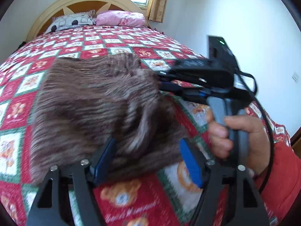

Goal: Fold small clothes

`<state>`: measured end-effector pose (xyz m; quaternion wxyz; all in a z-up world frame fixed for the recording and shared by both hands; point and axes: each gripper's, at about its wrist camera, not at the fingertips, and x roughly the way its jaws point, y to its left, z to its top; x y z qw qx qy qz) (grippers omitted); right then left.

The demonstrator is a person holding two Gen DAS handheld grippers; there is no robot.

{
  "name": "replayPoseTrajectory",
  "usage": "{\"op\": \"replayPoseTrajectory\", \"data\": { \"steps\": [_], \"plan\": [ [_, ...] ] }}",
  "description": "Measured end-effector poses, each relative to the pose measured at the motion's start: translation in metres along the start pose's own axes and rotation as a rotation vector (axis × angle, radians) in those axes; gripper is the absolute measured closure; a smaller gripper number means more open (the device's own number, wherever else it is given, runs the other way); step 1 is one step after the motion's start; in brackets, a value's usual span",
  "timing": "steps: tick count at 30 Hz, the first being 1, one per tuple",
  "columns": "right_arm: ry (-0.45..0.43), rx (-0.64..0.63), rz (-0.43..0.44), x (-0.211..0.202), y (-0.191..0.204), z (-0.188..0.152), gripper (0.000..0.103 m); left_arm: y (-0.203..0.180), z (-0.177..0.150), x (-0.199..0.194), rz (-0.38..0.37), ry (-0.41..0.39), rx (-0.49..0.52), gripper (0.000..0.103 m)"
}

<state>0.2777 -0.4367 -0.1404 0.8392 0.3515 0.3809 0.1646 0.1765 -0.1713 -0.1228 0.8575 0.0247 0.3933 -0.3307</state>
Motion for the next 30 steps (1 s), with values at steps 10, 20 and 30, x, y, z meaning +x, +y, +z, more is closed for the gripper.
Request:
{"op": "replayPoseTrajectory", "data": {
  "steps": [10, 20, 30],
  "plan": [
    [-0.065, -0.107, -0.22, -0.081, 0.033, -0.074, 0.045, 0.05, -0.023, -0.041, 0.054, -0.063, -0.141, 0.029],
    [-0.017, -0.145, -0.144, -0.051, 0.092, -0.096, 0.041, 0.094, -0.024, -0.054, 0.2, -0.115, -0.262, 0.029],
    [0.016, -0.07, -0.204, -0.03, 0.073, -0.096, 0.094, 0.118, -0.031, -0.058, 0.2, -0.105, -0.318, 0.022]
  ]
}}
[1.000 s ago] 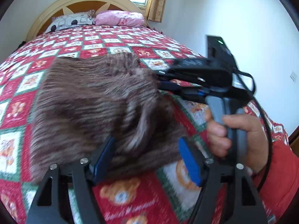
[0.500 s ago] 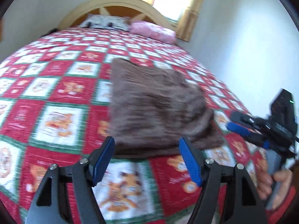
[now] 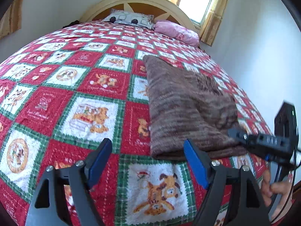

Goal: Fold small clothes

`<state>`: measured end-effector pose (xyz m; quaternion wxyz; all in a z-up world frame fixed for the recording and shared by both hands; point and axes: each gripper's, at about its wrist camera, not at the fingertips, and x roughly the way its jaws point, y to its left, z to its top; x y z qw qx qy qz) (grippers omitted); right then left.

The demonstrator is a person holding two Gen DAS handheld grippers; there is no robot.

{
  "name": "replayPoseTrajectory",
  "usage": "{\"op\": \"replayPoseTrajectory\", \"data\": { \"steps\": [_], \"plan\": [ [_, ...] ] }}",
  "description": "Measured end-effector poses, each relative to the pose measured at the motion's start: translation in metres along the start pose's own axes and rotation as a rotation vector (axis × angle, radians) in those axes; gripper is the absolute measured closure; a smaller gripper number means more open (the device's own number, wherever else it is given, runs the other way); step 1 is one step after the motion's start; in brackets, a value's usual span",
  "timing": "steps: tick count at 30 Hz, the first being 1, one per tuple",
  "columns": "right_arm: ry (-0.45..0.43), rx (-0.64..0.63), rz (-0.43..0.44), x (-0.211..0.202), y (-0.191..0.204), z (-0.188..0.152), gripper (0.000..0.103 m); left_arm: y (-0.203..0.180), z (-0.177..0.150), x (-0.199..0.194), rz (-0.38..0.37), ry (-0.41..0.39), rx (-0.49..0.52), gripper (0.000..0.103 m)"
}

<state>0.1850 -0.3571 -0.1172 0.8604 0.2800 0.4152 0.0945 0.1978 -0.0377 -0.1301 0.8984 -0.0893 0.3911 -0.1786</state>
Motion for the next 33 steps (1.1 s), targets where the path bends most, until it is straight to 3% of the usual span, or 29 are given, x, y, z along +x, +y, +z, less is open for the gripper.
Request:
{"op": "replayPoseTrajectory", "data": {
  "steps": [5, 10, 16, 17, 19, 22, 23, 24, 26, 29, 31, 32, 33],
  "plan": [
    [-0.012, -0.082, -0.03, -0.019, 0.002, -0.017, 0.097, -0.006, 0.019, 0.003, 0.005, -0.027, 0.032, 0.022],
    [-0.014, -0.032, 0.005, -0.018, -0.01, -0.029, 0.097, -0.026, 0.039, 0.024, 0.025, -0.026, 0.087, 0.013],
    [0.04, -0.112, -0.045, -0.032, 0.003, -0.043, 0.101, -0.03, 0.022, 0.064, 0.065, 0.108, 0.111, 0.013],
    [0.033, -0.162, -0.073, -0.039, 0.009, -0.043, 0.101, -0.031, 0.022, 0.062, 0.068, 0.1, 0.118, 0.012],
    [-0.049, -0.245, -0.151, -0.056, 0.019, -0.036, 0.1, -0.034, 0.022, 0.062, 0.081, 0.1, 0.132, 0.004],
    [-0.184, -0.215, -0.149, -0.075, 0.028, -0.003, 0.099, -0.038, 0.02, 0.063, 0.1, 0.104, 0.149, 0.002],
    [-0.2, -0.2, -0.135, -0.075, 0.029, 0.007, 0.09, -0.038, 0.02, 0.062, 0.1, 0.102, 0.15, 0.002],
    [-0.2, -0.197, -0.125, -0.066, 0.032, 0.024, 0.06, -0.037, 0.019, 0.061, 0.096, 0.1, 0.147, 0.002],
    [-0.199, -0.204, -0.154, -0.043, 0.037, 0.043, 0.028, -0.036, 0.018, 0.06, 0.09, 0.098, 0.14, 0.002],
    [-0.193, -0.239, -0.208, -0.009, 0.044, 0.061, 0.028, -0.038, 0.018, 0.059, 0.098, 0.096, 0.145, 0.001],
    [-0.19, -0.284, -0.247, 0.009, 0.046, 0.065, 0.041, -0.038, 0.017, 0.06, 0.101, 0.097, 0.147, 0.001],
    [-0.162, -0.309, -0.295, 0.022, 0.045, 0.069, 0.073, -0.038, 0.018, 0.06, 0.098, 0.098, 0.145, 0.0],
    [-0.126, -0.314, -0.335, 0.035, 0.042, 0.069, 0.094, -0.037, 0.018, 0.06, 0.094, 0.1, 0.142, 0.0]
  ]
}}
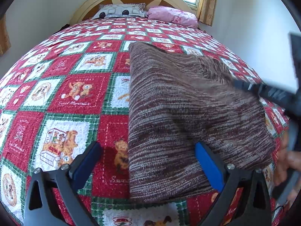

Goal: Fold small clothes

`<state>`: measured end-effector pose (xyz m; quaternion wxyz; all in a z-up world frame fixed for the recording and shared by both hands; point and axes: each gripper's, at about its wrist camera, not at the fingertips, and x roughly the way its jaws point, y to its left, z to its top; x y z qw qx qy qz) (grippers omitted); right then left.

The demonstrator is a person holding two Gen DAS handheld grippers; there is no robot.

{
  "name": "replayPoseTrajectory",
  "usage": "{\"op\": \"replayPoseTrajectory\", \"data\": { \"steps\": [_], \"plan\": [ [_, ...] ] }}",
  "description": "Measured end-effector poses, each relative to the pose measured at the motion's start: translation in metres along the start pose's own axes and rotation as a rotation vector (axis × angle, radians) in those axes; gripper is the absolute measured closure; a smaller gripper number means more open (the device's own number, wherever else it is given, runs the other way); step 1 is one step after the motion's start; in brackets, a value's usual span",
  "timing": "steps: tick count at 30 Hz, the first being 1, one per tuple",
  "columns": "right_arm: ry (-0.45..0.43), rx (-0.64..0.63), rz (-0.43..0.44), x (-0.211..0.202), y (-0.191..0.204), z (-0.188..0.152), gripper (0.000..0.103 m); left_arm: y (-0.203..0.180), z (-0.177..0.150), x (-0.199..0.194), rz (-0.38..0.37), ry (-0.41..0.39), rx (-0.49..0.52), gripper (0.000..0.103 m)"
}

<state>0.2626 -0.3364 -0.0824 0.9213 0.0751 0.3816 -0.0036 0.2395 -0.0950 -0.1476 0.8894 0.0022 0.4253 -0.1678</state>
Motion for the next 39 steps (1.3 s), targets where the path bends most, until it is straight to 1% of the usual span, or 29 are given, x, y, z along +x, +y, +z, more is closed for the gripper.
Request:
{"op": "replayPoseTrajectory", "data": {
  "steps": [1, 3, 7, 10, 12, 13, 14, 15, 18, 20, 21, 22, 23, 24, 27, 29, 31, 32, 34, 37, 38, 39],
  "plan": [
    [0.02, 0.012, 0.002, 0.005, -0.005, -0.006, 0.094, 0.001, 0.0, 0.0, -0.004, 0.002, -0.001, 0.0],
    [0.033, 0.06, 0.005, 0.006, -0.019, -0.019, 0.094, -0.001, 0.0, 0.002, -0.002, 0.007, 0.004, 0.0],
    [0.018, 0.262, 0.125, -0.005, -0.052, -0.038, 0.094, -0.001, 0.001, 0.003, 0.001, 0.009, 0.006, 0.0],
    [0.011, 0.355, 0.174, -0.009, -0.064, -0.045, 0.092, 0.0, 0.001, 0.002, -0.004, 0.008, 0.003, 0.0],
    [-0.025, 0.41, 0.176, -0.018, -0.067, -0.042, 0.091, 0.001, 0.001, 0.002, -0.011, 0.006, -0.005, 0.0],
    [-0.064, 0.422, 0.157, -0.026, -0.066, -0.039, 0.091, 0.002, 0.001, 0.003, -0.014, 0.007, -0.008, 0.0],
    [-0.101, 0.412, 0.139, -0.032, -0.065, -0.033, 0.087, 0.001, 0.001, 0.003, -0.013, 0.007, -0.008, 0.0],
    [-0.127, 0.377, 0.116, -0.036, -0.062, -0.023, 0.087, 0.001, 0.001, 0.003, -0.012, 0.007, -0.007, 0.0],
    [-0.1, 0.302, 0.113, -0.026, -0.052, -0.005, 0.087, 0.002, 0.001, 0.003, -0.014, 0.006, -0.008, 0.0],
    [-0.049, 0.224, 0.121, -0.005, -0.043, 0.004, 0.087, 0.002, 0.001, 0.003, -0.014, 0.006, -0.007, 0.0],
    [-0.006, 0.184, 0.095, 0.009, -0.038, 0.006, 0.087, 0.002, 0.001, 0.003, -0.014, 0.006, -0.007, 0.0],
    [0.058, 0.143, 0.055, 0.03, -0.034, 0.007, 0.087, 0.001, 0.001, 0.003, -0.011, 0.009, -0.005, 0.0],
    [0.085, 0.135, 0.044, 0.043, -0.033, 0.008, 0.087, 0.0, 0.001, 0.004, -0.005, 0.012, -0.001, 0.0],
    [0.072, 0.146, 0.047, 0.046, -0.035, 0.011, 0.087, -0.002, 0.001, 0.004, 0.002, 0.012, 0.005, 0.0],
    [0.074, 0.209, 0.068, 0.05, -0.046, 0.019, 0.086, 0.0, 0.001, 0.004, -0.006, 0.012, -0.001, 0.0],
    [0.049, 0.254, 0.089, 0.043, -0.053, 0.015, 0.085, 0.001, 0.001, 0.003, -0.013, 0.009, -0.006, 0.0],
    [-0.013, 0.277, 0.074, 0.021, -0.055, 0.007, 0.085, 0.001, 0.001, 0.003, -0.015, 0.009, -0.008, 0.0],
    [-0.044, 0.271, 0.082, 0.007, -0.052, 0.002, 0.085, 0.001, 0.0, 0.003, -0.012, 0.009, -0.006, 0.0],
    [-0.077, 0.229, 0.104, -0.015, -0.042, -0.007, 0.085, 0.0, 0.0, 0.003, -0.007, 0.009, -0.002, 0.0],
    [-0.099, 0.155, 0.125, -0.043, -0.02, -0.025, 0.084, 0.0, 0.0, 0.003, -0.008, 0.009, -0.003, 0.0],
    [-0.087, 0.134, 0.146, -0.047, -0.014, -0.031, 0.084, 0.0, 0.0, 0.003, -0.007, 0.009, -0.003, 0.0],
    [-0.053, 0.112, 0.153, -0.046, -0.007, -0.037, 0.084, 0.0, 0.0, 0.003, -0.007, 0.009, -0.003, 0.0]
  ]
}}
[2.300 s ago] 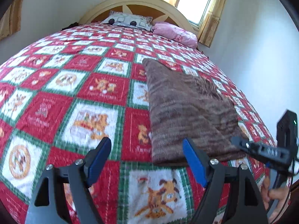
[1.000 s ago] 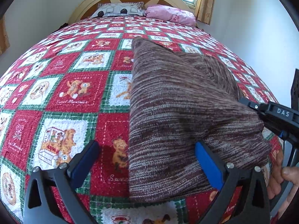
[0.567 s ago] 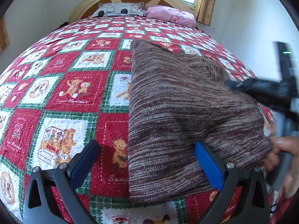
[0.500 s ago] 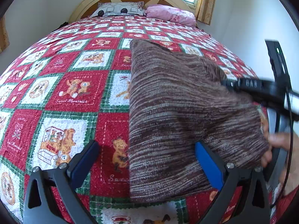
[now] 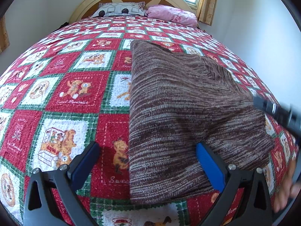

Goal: Fold small clothes

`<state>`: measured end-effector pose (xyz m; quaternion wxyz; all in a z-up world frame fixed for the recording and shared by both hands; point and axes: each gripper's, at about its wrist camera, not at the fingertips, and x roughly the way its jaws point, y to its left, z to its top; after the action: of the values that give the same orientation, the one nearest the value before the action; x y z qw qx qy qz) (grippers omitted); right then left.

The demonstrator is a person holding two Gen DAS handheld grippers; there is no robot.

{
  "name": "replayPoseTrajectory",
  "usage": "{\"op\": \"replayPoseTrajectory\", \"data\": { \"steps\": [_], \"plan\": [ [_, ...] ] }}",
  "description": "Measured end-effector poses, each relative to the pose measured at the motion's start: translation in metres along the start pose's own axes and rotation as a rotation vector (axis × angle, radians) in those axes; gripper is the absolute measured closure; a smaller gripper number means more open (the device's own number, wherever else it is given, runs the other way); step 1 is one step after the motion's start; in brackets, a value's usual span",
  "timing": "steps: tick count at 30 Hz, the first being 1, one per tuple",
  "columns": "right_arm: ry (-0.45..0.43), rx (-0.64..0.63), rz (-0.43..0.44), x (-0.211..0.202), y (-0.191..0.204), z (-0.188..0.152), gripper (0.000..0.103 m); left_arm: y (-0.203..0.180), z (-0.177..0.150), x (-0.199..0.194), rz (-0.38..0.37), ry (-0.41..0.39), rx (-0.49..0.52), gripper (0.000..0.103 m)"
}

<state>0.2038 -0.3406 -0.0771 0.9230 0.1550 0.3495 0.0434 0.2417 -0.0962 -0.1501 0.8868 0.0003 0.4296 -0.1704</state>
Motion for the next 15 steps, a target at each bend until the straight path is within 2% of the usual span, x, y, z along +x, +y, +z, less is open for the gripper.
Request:
{"op": "replayPoseTrajectory", "data": {
  "steps": [3, 7, 12, 13, 15],
  "plan": [
    [0.039, -0.031, -0.048, 0.007, 0.001, -0.022, 0.083, -0.001, 0.0, 0.001, 0.008, 0.004, 0.009, 0.0],
    [0.037, 0.036, -0.05, 0.002, -0.012, -0.026, 0.083, 0.0, 0.0, 0.0, 0.004, 0.003, 0.006, 0.0],
    [-0.011, 0.107, 0.004, -0.01, -0.025, -0.04, 0.078, 0.002, -0.001, -0.002, 0.0, 0.002, 0.005, 0.0],
    [-0.018, 0.123, 0.012, -0.013, -0.027, -0.041, 0.077, 0.003, -0.001, -0.003, -0.011, 0.003, 0.006, 0.0],
    [-0.017, 0.152, 0.014, -0.014, -0.031, -0.041, 0.062, 0.008, -0.003, -0.009, -0.053, 0.006, -0.004, 0.0]
  ]
}}
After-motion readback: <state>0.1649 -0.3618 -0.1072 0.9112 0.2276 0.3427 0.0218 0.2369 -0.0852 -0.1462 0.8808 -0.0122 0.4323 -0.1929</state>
